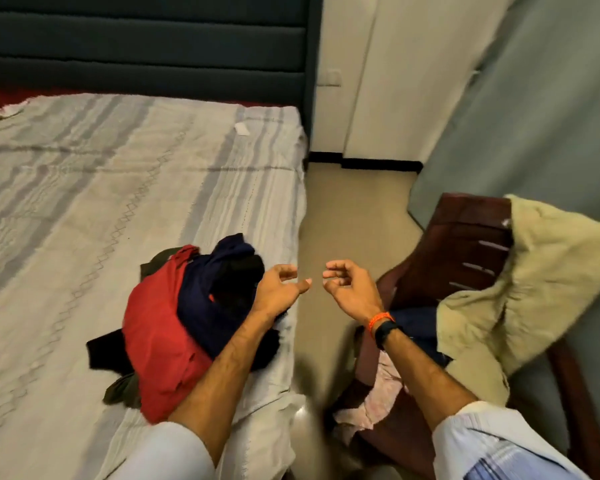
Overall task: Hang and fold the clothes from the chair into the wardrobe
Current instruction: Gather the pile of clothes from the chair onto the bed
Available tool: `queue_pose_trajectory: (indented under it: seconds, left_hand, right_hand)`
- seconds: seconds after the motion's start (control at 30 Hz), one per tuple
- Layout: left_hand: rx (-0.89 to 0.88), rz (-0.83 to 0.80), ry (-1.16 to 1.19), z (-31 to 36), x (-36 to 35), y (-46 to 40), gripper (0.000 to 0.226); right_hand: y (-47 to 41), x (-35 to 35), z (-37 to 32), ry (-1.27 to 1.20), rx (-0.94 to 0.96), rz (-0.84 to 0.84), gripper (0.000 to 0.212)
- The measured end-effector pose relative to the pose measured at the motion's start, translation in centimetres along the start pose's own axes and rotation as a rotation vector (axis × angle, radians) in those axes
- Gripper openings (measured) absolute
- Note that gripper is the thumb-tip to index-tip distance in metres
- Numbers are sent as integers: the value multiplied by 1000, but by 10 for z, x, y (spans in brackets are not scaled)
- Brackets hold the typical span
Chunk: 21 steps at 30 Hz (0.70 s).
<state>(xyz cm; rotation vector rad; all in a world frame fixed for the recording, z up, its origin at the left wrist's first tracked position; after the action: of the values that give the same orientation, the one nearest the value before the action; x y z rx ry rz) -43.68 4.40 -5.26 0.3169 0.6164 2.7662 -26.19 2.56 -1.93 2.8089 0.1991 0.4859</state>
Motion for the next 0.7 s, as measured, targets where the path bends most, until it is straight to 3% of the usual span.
queue_pose_trajectory:
  seconds: [0.37, 0.5, 0.7]
  left_hand:
    - [55, -324, -153, 37, -257, -69, 39]
    - [139, -359, -211, 21, -334, -88, 29]
    - [307, -408, -263, -41, -396, -112, 20]
  right_hand:
    - [76, 218, 144, -100, -168, 318, 24]
    - [90, 272, 216, -131, -290, 298, 21]
    - [105, 310, 295, -49, -466, 253, 14]
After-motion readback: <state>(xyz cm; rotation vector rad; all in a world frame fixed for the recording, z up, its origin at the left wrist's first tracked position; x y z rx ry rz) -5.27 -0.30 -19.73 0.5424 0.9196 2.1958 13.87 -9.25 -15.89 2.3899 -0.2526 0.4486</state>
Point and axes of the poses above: each hand's wrist, its own y-axis away from the middle knuckle, its own x-axis out of the back of the hand, z = x × y, the point moved 9 cm from there along -y, towards the middle knuckle, and after that the axes turned 15 degrees about -z, right-handed, at the moved point
